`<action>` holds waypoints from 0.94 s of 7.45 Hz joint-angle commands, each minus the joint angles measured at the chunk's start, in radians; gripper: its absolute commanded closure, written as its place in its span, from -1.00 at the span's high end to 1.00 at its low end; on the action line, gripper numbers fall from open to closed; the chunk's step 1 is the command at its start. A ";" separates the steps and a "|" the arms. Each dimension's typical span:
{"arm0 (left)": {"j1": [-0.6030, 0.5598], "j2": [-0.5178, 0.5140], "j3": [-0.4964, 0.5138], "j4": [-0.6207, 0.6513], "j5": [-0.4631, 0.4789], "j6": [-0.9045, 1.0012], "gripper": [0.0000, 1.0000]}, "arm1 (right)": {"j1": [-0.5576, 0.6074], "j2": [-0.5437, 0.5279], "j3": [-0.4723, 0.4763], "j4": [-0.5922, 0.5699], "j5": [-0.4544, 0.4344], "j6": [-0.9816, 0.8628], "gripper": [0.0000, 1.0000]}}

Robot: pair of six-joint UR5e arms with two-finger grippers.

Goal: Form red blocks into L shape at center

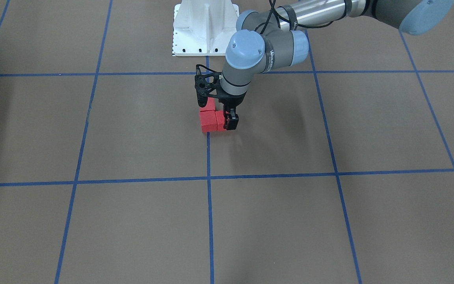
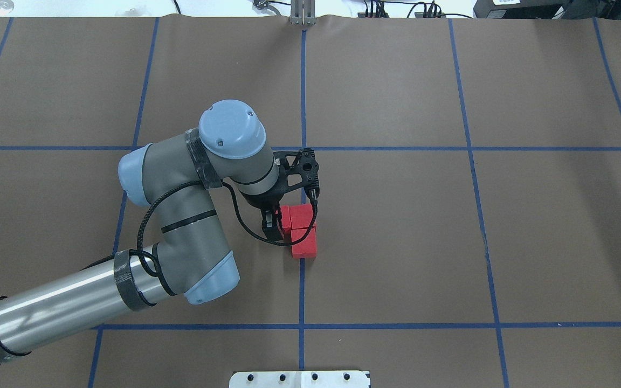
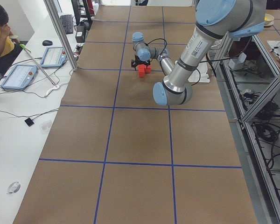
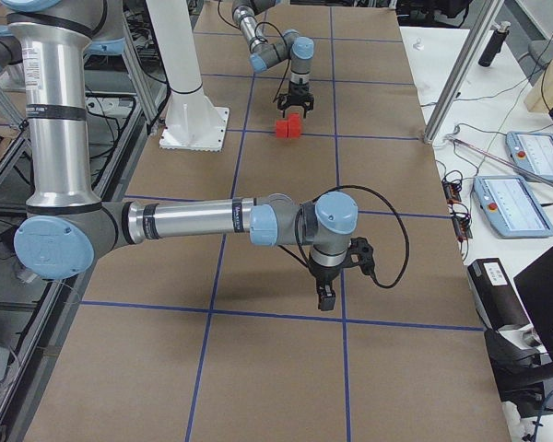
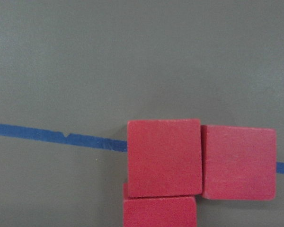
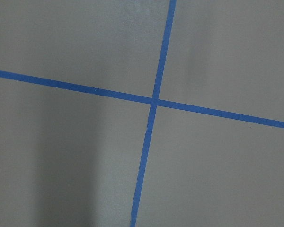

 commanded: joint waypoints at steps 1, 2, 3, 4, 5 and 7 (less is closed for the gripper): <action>-0.077 0.005 -0.044 0.065 -0.002 -0.007 1.00 | 0.000 0.000 -0.001 0.000 0.000 0.000 0.99; -0.134 0.026 -0.043 0.084 -0.003 -0.009 1.00 | 0.000 -0.001 -0.001 0.000 0.000 0.000 0.99; -0.208 0.072 -0.043 0.084 -0.003 -0.009 1.00 | 0.000 -0.003 -0.001 0.000 0.000 -0.002 0.99; -0.301 0.126 -0.041 0.084 -0.006 -0.024 1.00 | 0.000 -0.006 -0.001 0.000 -0.002 -0.002 0.99; -0.385 0.184 -0.040 0.083 -0.031 -0.045 1.00 | 0.000 -0.006 -0.006 0.000 0.000 -0.002 0.99; -0.566 0.354 -0.037 0.069 -0.208 -0.215 1.00 | 0.000 -0.012 -0.007 0.000 0.000 -0.003 0.99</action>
